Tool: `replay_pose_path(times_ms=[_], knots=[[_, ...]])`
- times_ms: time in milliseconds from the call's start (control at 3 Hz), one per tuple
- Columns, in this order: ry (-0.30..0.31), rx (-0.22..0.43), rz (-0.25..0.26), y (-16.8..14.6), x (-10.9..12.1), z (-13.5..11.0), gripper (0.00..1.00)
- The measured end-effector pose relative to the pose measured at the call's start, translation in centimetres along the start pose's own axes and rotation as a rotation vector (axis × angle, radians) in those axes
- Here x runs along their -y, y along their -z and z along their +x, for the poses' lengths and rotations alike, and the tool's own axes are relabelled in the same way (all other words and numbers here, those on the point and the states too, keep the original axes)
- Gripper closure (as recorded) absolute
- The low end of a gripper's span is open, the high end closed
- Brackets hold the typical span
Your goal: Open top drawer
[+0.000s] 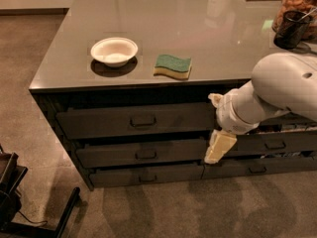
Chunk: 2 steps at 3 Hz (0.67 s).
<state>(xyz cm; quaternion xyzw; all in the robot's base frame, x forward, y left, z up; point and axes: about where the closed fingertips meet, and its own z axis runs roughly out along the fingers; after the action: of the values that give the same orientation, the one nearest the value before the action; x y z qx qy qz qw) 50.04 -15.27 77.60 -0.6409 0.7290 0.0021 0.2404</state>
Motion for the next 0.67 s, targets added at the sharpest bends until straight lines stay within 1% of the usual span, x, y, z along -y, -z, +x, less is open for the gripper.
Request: replay_pose_path(times_ms=[333,667], knots=[[0.01,0.07,0.013,-2.5,0.5,-0.7,0.0],[0.029,0.12,0.02,-4.9,1.3,-1.7,0.0]])
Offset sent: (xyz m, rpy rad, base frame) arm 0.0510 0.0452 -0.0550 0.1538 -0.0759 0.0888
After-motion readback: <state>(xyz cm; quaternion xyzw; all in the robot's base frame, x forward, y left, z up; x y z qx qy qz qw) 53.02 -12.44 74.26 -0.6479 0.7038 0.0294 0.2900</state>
